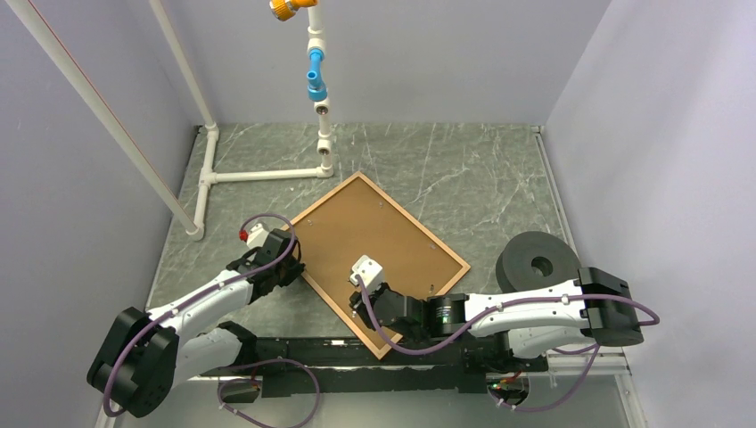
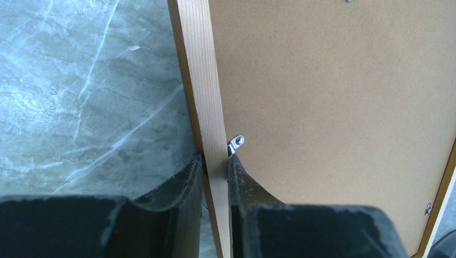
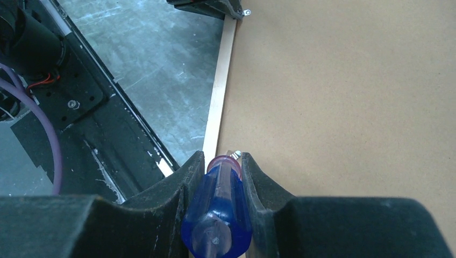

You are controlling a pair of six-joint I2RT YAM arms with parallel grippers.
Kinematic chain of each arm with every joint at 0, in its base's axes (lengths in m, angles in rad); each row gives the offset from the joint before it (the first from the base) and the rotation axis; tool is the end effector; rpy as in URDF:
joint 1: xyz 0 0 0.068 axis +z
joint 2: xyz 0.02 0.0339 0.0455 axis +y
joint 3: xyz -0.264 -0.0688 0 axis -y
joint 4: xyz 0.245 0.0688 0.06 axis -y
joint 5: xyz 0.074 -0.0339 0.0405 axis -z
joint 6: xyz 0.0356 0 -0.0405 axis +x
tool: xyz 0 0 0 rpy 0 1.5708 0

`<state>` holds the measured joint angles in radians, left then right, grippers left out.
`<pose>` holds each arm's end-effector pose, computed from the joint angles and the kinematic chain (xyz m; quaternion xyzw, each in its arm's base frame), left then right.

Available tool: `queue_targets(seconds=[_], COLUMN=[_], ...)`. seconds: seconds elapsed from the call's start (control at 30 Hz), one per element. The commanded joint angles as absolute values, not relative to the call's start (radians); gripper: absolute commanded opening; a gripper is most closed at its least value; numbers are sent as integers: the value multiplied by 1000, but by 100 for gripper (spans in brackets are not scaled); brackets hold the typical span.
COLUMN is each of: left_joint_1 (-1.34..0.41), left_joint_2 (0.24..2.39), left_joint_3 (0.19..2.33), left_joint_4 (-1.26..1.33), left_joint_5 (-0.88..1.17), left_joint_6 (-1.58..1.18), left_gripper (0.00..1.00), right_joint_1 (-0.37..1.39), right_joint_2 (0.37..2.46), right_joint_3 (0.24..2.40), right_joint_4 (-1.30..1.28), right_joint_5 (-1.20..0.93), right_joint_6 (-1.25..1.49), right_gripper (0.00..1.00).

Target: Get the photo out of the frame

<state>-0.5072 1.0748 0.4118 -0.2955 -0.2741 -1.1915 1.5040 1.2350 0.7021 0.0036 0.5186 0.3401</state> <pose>0.1678 -0.0822 0.1536 -0.3557 0.8760 -0.1381 0.2950 0.0353 0.2633 0.2370 -0.3543 0.7706 0.2488 0.4678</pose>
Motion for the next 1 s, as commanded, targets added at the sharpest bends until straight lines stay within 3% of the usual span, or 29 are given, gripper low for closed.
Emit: queue_targets(seconds=[0.0,0.17,0.23,0.33,0.57,0.73,0.97], left_joint_1=[-512,-512,-512,-511,-460,-340,-92], left_joint_2=[1086,1084,1075,1042,961,942,991], left_joint_3=[377,371,361,362,433,457,447], left_joint_4=[-347,-314,-274,-281,-389,-404,-335], left_joint_5=[-199,-179,-156,-148,-140,-78,70], left_joint_6=[-1187,-1174,-1158,-1167,-1137,-1055,-924], left_gripper=[0,0,13,42,77,80,75], right_joint_1=[1502,1501,1497,1464,1300,1197,1172], right_joint_2=[1223,1189,1158,1151,1181,1250,1454], right_joint_3=[731,749,759,765,761,820,992], right_joint_4=[-32,-10,21,70,129,178,193], right_joint_5=[550,530,502,432,231,141,145], right_joint_6=[327,317,314,332,374,390,344], right_gripper=[0,0,0,0,0,0,0])
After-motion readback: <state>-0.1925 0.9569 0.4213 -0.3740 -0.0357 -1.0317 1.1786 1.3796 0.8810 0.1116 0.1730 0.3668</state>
